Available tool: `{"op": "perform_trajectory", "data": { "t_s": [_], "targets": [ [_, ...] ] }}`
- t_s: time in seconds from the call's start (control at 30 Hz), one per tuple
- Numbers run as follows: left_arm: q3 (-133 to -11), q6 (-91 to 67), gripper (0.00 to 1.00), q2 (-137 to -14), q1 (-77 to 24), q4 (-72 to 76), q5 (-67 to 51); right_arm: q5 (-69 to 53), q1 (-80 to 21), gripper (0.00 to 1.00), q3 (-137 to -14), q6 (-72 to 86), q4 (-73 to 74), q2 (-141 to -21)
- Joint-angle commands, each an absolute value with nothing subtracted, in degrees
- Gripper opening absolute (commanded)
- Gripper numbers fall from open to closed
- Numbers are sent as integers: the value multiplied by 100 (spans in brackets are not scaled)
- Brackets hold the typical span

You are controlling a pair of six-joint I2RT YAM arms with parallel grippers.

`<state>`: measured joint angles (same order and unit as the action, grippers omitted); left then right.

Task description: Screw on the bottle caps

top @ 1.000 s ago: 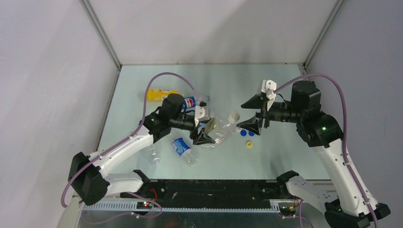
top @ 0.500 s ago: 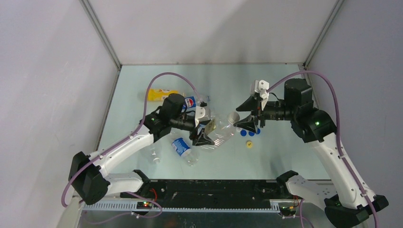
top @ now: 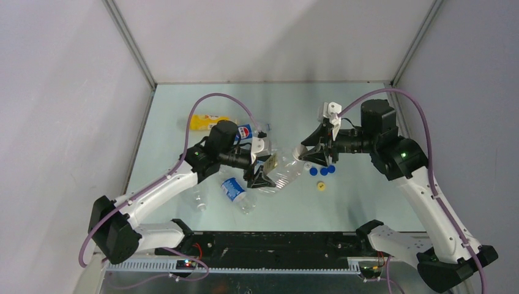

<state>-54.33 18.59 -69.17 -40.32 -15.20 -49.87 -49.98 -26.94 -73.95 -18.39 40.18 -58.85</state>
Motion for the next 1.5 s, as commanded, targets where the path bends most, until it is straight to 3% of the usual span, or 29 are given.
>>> {"op": "perform_trajectory", "data": {
  "t_s": [0.0,0.2,0.33,0.47,0.6,0.83,0.9,0.97,1.03,1.1,1.23,1.47],
  "targets": [
    [-5734,1893,0,-6695,-4056,-1230,-4886,-5064,-2801,35,-7402,-1634,4002,-5996],
    [-5749,2081,0,-6391,-4387,-851,-3587,-4077,-3006,19,-7400,-984,4066,-6133],
    [-5630,2525,0,-6143,-4786,-567,-2242,-2965,-3155,1,-7405,313,4118,-6313],
    [-5341,3107,0,-5889,-5340,-97,-782,-2068,-3269,0,-7405,2052,4215,-6490],
    [-5096,3659,0,-5829,-5920,405,638,-1935,-3315,0,-7405,3312,4327,-6663],
    [-4922,3807,0,-5867,-6063,363,1041,-1888,-3318,0,-7405,3555,4037,-6499],
    [-4921,3636,0,-5883,-5945,116,822,-1990,-3223,12,-7408,3273,3888,-6306],
    [-4956,3441,0,-5907,-5734,-327,463,-2053,-3124,38,-7406,2722,3756,-6072],
    [-5039,3313,0,-5939,-5527,-790,32,-2109,-3048,55,-7405,2106,3649,-5790],
    [-5173,3254,0,-5991,-5315,-1285,-419,-2163,-3001,67,-7402,1373,3641,-5509],
    [-5490,3268,0,-6091,-4964,-2172,-1356,-2637,-2960,75,-7405,-179,3912,-5095],
    [-6322,3718,0,-6508,-4636,-3749,-2555,-3828,-3070,74,-7401,-2843,4827,-4935]
  ]
}}
